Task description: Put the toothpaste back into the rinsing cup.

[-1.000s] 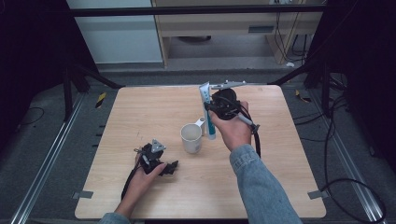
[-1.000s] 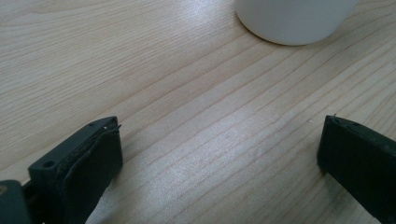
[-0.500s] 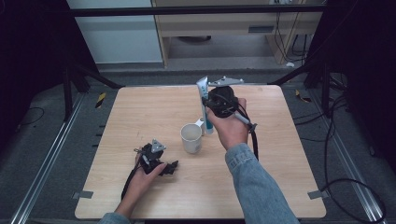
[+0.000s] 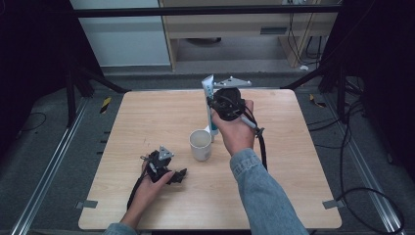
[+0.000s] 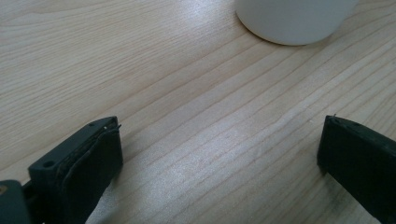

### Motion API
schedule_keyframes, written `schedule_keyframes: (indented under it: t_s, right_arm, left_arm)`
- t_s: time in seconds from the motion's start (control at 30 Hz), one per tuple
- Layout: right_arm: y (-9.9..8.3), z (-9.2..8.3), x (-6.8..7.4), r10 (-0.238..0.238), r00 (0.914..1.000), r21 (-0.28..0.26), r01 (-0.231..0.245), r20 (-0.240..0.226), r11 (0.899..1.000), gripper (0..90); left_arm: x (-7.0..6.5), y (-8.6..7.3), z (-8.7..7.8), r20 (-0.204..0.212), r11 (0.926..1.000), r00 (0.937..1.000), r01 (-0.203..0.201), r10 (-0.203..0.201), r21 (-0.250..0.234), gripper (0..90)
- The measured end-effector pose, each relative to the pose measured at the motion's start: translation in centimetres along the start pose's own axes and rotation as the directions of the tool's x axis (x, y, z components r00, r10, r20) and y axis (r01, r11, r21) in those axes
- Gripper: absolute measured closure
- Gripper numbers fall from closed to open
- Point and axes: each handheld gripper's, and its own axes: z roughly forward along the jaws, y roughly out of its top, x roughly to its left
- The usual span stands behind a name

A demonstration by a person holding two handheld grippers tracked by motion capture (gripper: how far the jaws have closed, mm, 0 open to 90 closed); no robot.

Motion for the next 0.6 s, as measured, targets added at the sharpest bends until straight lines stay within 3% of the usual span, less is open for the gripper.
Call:
schedule_keyframes:
  t_s: [0.6]
  right_arm:
    - [-0.32, 0.91, 0.17, 0.014, 0.9999, -0.029, -0.014, 0.002, 0.999, 79.0]
  left_arm:
    - [0.0, 0.0, 0.0, 0.0, 1.0, 1.0, 0.0, 0.0, 0.0, 0.0]
